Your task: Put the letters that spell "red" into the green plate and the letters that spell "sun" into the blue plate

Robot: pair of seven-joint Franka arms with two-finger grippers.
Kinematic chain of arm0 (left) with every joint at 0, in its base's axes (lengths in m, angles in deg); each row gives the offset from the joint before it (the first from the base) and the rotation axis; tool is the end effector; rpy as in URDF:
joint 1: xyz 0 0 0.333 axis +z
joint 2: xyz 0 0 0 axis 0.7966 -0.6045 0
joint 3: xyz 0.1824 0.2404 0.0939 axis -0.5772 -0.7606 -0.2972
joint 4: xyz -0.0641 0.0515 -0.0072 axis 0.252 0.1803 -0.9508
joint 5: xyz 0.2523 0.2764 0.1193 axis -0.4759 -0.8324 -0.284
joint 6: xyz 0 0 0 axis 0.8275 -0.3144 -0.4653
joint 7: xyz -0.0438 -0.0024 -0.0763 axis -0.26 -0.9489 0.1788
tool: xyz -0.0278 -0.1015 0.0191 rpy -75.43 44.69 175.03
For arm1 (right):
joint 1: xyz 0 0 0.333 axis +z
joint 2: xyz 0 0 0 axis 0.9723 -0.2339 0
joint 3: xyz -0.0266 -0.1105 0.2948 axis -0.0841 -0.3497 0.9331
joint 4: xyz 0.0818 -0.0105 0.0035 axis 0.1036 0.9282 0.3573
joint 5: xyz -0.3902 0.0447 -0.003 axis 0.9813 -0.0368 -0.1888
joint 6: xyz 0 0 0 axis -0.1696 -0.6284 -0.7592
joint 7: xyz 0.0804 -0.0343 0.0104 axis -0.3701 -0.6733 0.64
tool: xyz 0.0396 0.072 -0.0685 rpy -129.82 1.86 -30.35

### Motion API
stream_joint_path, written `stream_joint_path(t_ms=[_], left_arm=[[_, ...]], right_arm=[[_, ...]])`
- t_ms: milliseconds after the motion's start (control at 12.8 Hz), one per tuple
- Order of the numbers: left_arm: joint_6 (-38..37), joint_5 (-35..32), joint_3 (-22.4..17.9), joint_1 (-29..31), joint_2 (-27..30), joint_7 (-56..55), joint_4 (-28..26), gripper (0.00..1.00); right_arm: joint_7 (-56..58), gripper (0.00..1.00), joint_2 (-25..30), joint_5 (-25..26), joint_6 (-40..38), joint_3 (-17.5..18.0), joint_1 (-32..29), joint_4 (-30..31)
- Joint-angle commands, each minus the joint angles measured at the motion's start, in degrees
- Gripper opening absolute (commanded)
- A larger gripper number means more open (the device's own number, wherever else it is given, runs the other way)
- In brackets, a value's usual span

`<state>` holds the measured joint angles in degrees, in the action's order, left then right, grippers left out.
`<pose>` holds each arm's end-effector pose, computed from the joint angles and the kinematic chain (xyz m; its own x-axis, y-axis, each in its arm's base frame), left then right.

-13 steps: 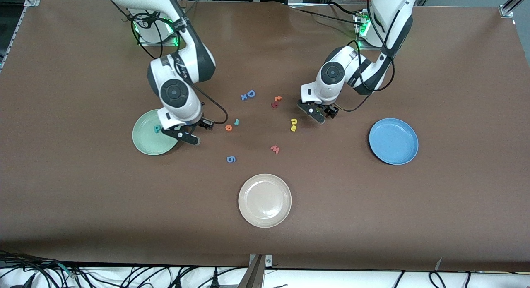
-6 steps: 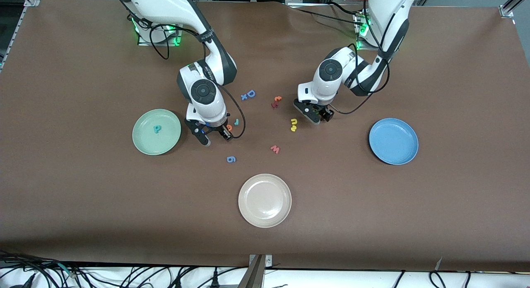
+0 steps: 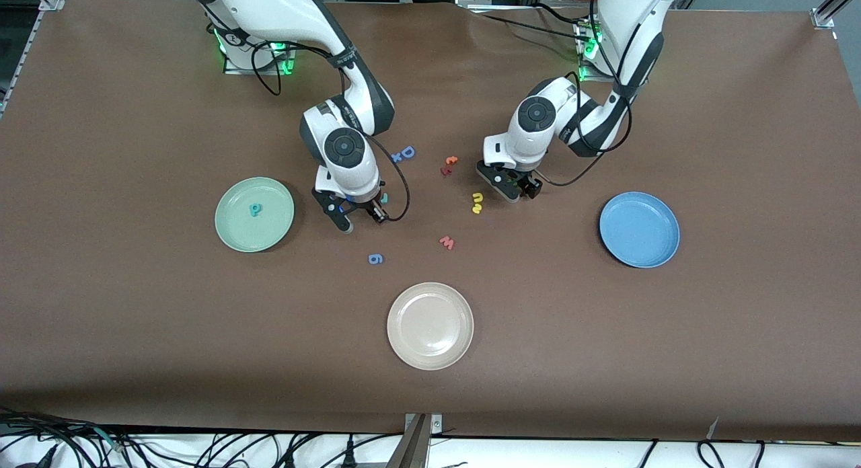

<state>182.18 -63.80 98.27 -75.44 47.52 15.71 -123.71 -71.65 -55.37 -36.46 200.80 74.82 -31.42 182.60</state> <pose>0.4152 -0.3169 0.1599 0.7198 -0.6921 -0.0533 -0.6920 -0.7215 0.0239 0.5067 0.3821 0.1928 0.6363 -0.7714 -0.0012 -0.7707 -0.6358 0.0428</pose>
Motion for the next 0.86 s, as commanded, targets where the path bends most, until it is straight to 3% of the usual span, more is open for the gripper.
stream_joint_path(t_ms=[0, 313, 626, 783], left_arm=[[0.77, -1.7, -0.8, -0.39, -0.56, 0.45, -1.85, 0.91], [0.68, -1.7, -1.23, -0.39, -0.39, 0.45, -3.08, 0.91], [0.68, -1.7, -1.41, -0.3, -0.21, 0.36, -3.44, 0.91], [0.68, -1.61, -1.41, -0.3, -0.21, 0.36, -3.35, 0.81]], right_arm=[[-0.56, 0.61, -1.47, -1.01, -0.5, -0.03, 0.29, -0.66], [-0.21, 0.56, -1.92, -1.01, -0.85, 0.06, 0.38, -0.31], [0.49, 0.25, -1.92, -1.01, -1.82, 0.32, 0.03, -0.4], [0.84, 0.12, -1.83, -0.92, -2.43, 0.32, 0.03, -0.57]])
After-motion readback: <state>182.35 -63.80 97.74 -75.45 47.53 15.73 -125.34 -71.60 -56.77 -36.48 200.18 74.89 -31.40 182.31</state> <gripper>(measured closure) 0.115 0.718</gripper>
